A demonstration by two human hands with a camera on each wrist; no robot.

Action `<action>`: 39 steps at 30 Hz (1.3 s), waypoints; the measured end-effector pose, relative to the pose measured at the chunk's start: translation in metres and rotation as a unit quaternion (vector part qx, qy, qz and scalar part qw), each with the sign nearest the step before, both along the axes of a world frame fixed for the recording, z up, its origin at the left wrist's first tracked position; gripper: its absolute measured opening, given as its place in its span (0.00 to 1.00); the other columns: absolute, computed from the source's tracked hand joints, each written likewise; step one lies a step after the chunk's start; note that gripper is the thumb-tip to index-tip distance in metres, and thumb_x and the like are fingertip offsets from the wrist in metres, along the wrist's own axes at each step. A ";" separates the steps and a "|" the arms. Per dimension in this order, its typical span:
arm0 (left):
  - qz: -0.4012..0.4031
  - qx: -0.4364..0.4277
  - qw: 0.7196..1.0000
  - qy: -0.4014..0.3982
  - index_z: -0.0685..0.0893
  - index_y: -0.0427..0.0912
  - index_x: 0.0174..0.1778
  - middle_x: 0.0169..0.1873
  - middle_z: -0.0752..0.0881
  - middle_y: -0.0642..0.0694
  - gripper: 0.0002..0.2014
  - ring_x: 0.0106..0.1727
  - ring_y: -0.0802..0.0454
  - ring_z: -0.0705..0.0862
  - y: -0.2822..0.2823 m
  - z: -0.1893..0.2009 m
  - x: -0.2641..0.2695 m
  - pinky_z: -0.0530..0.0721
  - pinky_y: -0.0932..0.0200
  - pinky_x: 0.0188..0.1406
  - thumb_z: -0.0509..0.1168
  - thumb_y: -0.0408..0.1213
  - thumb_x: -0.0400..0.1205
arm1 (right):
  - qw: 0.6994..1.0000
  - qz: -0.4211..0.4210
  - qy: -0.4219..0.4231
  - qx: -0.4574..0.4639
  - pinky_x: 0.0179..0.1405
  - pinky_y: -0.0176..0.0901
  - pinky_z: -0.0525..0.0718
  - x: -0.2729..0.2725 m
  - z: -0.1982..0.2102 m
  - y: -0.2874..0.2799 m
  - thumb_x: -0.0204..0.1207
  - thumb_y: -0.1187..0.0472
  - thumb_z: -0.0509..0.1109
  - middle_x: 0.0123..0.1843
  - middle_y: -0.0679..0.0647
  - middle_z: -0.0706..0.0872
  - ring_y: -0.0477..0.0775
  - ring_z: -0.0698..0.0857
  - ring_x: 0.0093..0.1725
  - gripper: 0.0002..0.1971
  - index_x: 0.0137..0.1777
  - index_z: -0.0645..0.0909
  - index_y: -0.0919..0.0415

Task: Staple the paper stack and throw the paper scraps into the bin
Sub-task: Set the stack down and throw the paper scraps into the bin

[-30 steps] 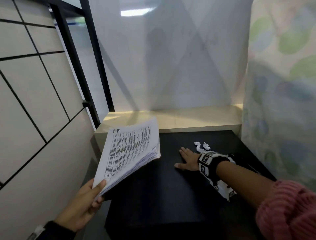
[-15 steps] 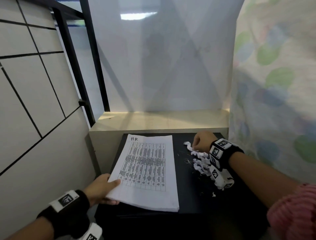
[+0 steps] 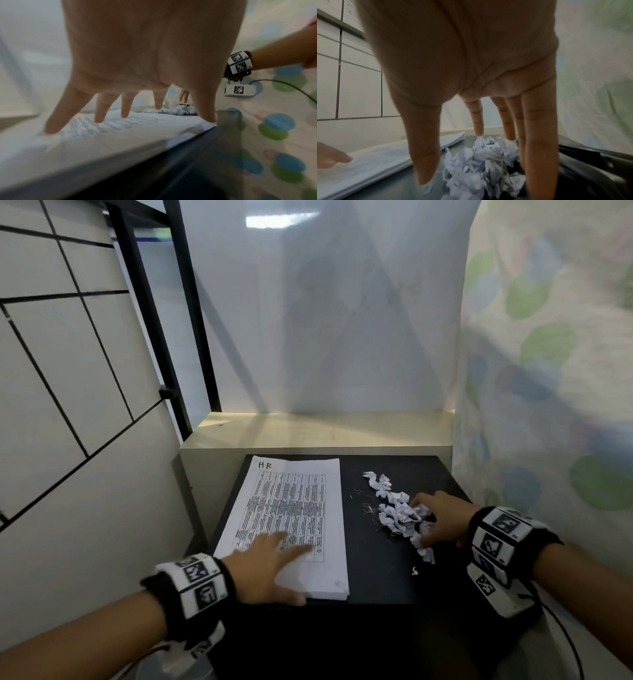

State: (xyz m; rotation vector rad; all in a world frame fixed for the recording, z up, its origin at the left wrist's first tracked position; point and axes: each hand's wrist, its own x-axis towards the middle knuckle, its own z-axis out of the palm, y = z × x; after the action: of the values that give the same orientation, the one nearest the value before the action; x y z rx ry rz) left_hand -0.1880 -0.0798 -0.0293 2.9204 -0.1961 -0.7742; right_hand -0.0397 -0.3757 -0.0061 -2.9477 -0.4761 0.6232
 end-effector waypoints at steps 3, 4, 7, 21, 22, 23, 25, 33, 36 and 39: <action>-0.008 0.016 1.000 0.019 0.46 0.72 0.78 0.84 0.39 0.49 0.41 0.84 0.35 0.39 -0.004 -0.014 0.004 0.55 0.21 0.75 0.62 0.66 0.73 | 1.000 0.009 -0.014 0.010 0.67 0.42 0.78 -0.002 -0.012 0.001 0.62 0.47 0.80 0.74 0.57 0.69 0.57 0.75 0.71 0.41 0.75 0.65 0.47; -0.008 0.018 1.000 0.016 0.46 0.73 0.78 0.84 0.40 0.49 0.40 0.84 0.34 0.39 -0.002 -0.016 0.006 0.55 0.21 0.75 0.62 0.65 0.74 | 1.000 0.010 -0.013 0.011 0.71 0.45 0.75 -0.002 -0.014 0.002 0.61 0.47 0.80 0.75 0.57 0.69 0.57 0.74 0.72 0.41 0.74 0.66 0.47; -0.002 0.013 1.000 0.013 0.49 0.73 0.78 0.84 0.42 0.50 0.37 0.84 0.36 0.41 0.002 -0.015 0.013 0.56 0.21 0.75 0.60 0.64 0.76 | 1.000 0.010 -0.006 0.007 0.73 0.45 0.73 -0.003 -0.012 0.005 0.63 0.48 0.79 0.75 0.58 0.71 0.57 0.74 0.72 0.38 0.73 0.69 0.48; -0.026 -0.137 0.969 -0.206 0.70 0.52 0.73 0.69 0.69 0.43 0.34 0.70 0.44 0.73 -0.089 0.050 0.129 0.76 0.50 0.71 0.74 0.48 0.71 | 1.000 -0.003 0.028 0.013 0.71 0.53 0.77 0.022 -0.003 0.014 0.56 0.45 0.83 0.75 0.59 0.65 0.62 0.72 0.73 0.53 0.79 0.56 0.42; -0.024 -0.126 0.974 -0.184 0.70 0.52 0.74 0.70 0.69 0.42 0.36 0.70 0.43 0.72 -0.098 0.048 0.144 0.76 0.49 0.71 0.76 0.47 0.70 | 0.999 0.005 0.034 0.004 0.72 0.54 0.76 0.025 -0.005 0.016 0.56 0.43 0.83 0.76 0.59 0.64 0.62 0.71 0.74 0.53 0.79 0.56 0.41; -0.022 -0.107 0.981 -0.160 0.69 0.53 0.75 0.71 0.68 0.42 0.38 0.72 0.41 0.71 -0.105 0.046 0.158 0.76 0.46 0.71 0.76 0.47 0.69 | 0.999 0.011 0.039 -0.003 0.72 0.54 0.76 0.026 -0.008 0.018 0.57 0.42 0.81 0.76 0.59 0.63 0.62 0.71 0.75 0.52 0.79 0.56 0.40; -0.018 -0.073 0.988 -0.132 0.68 0.54 0.76 0.72 0.67 0.41 0.39 0.73 0.39 0.70 -0.113 0.037 0.183 0.77 0.43 0.71 0.77 0.46 0.69 | 0.999 0.022 0.038 -0.011 0.71 0.54 0.77 0.030 -0.016 0.020 0.60 0.38 0.78 0.76 0.59 0.63 0.63 0.72 0.74 0.48 0.78 0.59 0.40; 0.043 -0.082 0.991 -0.100 0.67 0.58 0.76 0.74 0.67 0.38 0.32 0.68 0.35 0.78 -0.124 0.001 0.239 0.76 0.42 0.71 0.68 0.54 0.76 | 0.999 0.039 0.014 0.012 0.61 0.51 0.81 0.042 -0.033 0.019 0.76 0.49 0.67 0.64 0.58 0.66 0.62 0.80 0.55 0.22 0.70 0.69 0.46; 0.012 -0.047 0.995 -0.083 0.67 0.62 0.77 0.74 0.67 0.38 0.32 0.72 0.32 0.73 -0.131 -0.012 0.244 0.73 0.39 0.73 0.67 0.55 0.75 | 0.999 0.034 0.015 0.032 0.58 0.50 0.82 0.045 -0.029 0.018 0.77 0.56 0.67 0.55 0.55 0.64 0.63 0.80 0.54 0.19 0.68 0.73 0.49; -0.015 -0.021 0.997 -0.071 0.73 0.63 0.72 0.70 0.73 0.39 0.29 0.71 0.33 0.74 -0.139 -0.019 0.245 0.75 0.37 0.70 0.66 0.58 0.73 | 0.997 0.030 0.008 0.072 0.53 0.43 0.79 0.045 -0.021 0.014 0.75 0.59 0.69 0.49 0.53 0.68 0.60 0.80 0.55 0.18 0.66 0.78 0.54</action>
State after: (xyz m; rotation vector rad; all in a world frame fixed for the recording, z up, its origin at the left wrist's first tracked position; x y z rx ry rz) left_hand 0.0566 -0.2187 -0.0480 2.9395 -0.2669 -0.5579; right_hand 0.0057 -0.3620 -0.0270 -2.8000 -0.5844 0.5912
